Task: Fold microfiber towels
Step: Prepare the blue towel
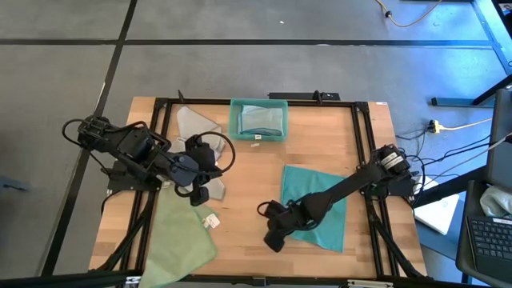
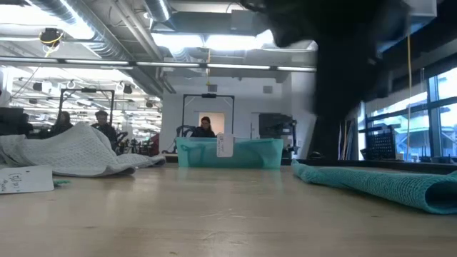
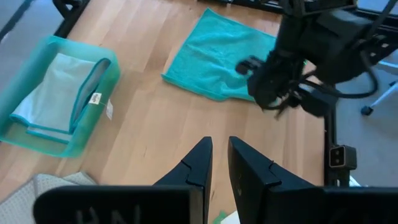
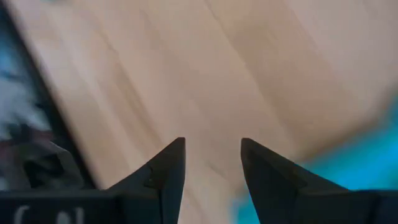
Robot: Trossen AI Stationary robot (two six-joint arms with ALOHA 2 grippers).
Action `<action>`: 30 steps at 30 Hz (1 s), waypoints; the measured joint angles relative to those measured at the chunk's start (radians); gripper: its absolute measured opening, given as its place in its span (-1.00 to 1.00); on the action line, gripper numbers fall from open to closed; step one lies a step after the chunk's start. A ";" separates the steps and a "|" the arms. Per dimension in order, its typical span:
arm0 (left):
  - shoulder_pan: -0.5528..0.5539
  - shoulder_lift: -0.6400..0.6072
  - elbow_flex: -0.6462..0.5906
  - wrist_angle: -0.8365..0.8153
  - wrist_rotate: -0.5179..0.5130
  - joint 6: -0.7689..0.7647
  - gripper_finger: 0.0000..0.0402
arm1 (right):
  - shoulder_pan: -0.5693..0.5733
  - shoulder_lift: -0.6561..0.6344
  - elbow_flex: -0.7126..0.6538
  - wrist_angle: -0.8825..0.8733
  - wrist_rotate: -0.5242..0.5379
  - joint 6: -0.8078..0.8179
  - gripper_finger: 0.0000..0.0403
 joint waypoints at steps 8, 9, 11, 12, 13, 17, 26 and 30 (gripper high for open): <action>0.000 0.000 0.000 -0.016 0.037 0.002 -0.78 | 0.136 -0.025 0.006 -0.116 0.005 -0.355 -0.21; -0.001 0.000 0.000 -0.023 0.037 0.002 -0.78 | 0.161 -0.025 0.009 -0.128 0.026 -0.372 -0.21; -0.009 0.000 0.000 -0.035 0.037 0.002 -0.78 | 0.203 -0.024 0.011 -0.138 0.092 -0.398 -0.21; -0.013 0.000 0.000 -0.035 0.037 0.002 -0.78 | 0.221 -0.025 0.011 -0.145 0.134 -0.412 -0.21; -0.018 0.000 0.000 -0.036 0.037 0.002 -0.78 | 0.237 -0.024 0.011 -0.153 0.172 -0.421 -0.21; -0.040 0.000 0.000 -0.037 0.033 -0.009 -0.78 | 0.268 -0.016 0.012 -0.199 0.280 -0.425 -0.21; -0.074 0.000 -0.001 -0.036 0.024 -0.025 -0.78 | 0.270 0.071 0.011 -0.197 0.267 -0.420 -0.21; -0.074 0.000 -0.024 -0.035 -0.008 -0.055 -0.78 | 0.266 0.083 0.012 -0.181 0.268 -0.362 -0.21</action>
